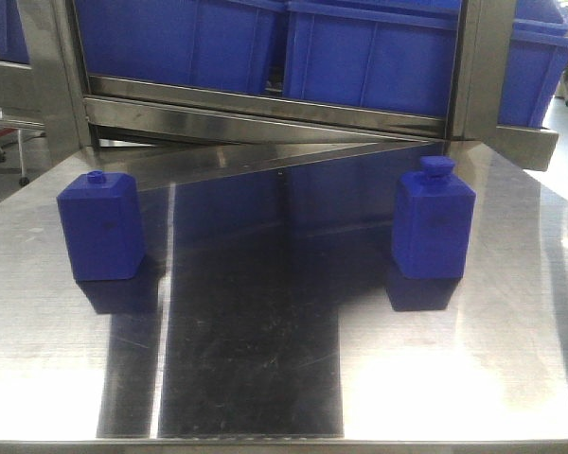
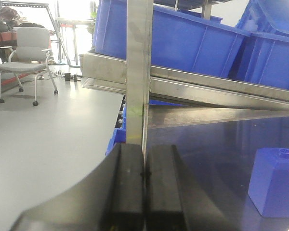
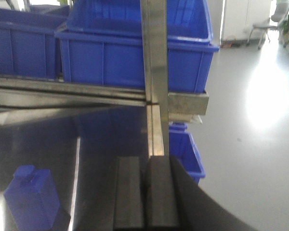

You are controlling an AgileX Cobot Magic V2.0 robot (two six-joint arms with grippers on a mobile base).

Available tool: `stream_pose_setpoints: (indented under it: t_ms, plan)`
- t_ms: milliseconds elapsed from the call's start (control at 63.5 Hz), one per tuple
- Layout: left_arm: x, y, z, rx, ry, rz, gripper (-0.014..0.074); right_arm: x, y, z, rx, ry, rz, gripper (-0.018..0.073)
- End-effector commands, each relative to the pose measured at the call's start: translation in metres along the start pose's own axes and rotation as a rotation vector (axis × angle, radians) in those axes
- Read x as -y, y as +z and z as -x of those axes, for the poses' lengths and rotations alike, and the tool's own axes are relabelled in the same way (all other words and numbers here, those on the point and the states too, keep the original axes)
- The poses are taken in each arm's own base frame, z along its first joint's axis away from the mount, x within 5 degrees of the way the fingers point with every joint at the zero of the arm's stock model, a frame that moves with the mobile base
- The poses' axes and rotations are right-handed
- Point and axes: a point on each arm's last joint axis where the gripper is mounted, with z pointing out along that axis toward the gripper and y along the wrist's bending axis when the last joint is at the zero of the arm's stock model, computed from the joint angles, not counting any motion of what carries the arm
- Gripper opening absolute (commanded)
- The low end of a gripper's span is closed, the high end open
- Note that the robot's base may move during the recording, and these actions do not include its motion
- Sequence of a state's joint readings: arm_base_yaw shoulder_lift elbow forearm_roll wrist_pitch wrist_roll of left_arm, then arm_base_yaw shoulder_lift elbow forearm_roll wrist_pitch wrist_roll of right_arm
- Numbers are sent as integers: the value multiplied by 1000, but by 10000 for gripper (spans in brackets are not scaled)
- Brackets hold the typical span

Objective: Pick and sort blue part to right shelf

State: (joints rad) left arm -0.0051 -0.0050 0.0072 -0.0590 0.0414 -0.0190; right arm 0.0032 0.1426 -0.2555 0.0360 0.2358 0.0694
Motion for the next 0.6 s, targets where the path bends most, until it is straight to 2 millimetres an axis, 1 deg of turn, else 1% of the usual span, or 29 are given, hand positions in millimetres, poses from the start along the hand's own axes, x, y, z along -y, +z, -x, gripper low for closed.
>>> stream_pose_setpoints:
  t_ms: [0,63,142,268,362,409,441,472,519,535,582]
  plan:
    - [-1,-1,0,80,-18,1,124,-4,5,25,31,11,22,54]
    - [-1,-1,0,80,-18,1,124,-7,12,32,-5,44,47,54]
    - [-1,-1,0,80,-18,1,124,-11,22,34,-76,103,85,54]
    - [-1,-1,0,80,-18,1,124,-20,41,30,-222,161,126,54]
    - [-1,-1,0,80,-18,1,124,-27,60,24,-331,149,140,60]
    - [-1,-1,0,80,-18,1,124,-29,70,21,-395,142,130,81]
    - [-1,-1,0,80,-18,1,124,-30,75,20,-435,137,123,109]
    - [-1,-1,0,80,-18,1,124,-31,82,19,-484,132,113,159]
    - [-1,-1,0,80,-18,1,124,-33,92,16,-556,124,98,262]
    - [-1,-1,0,80,-18,1,124,-34,96,16,-584,121,93,314]
    - [-1,-1,0,80,-18,1,124,-36,105,18,-635,116,82,424]
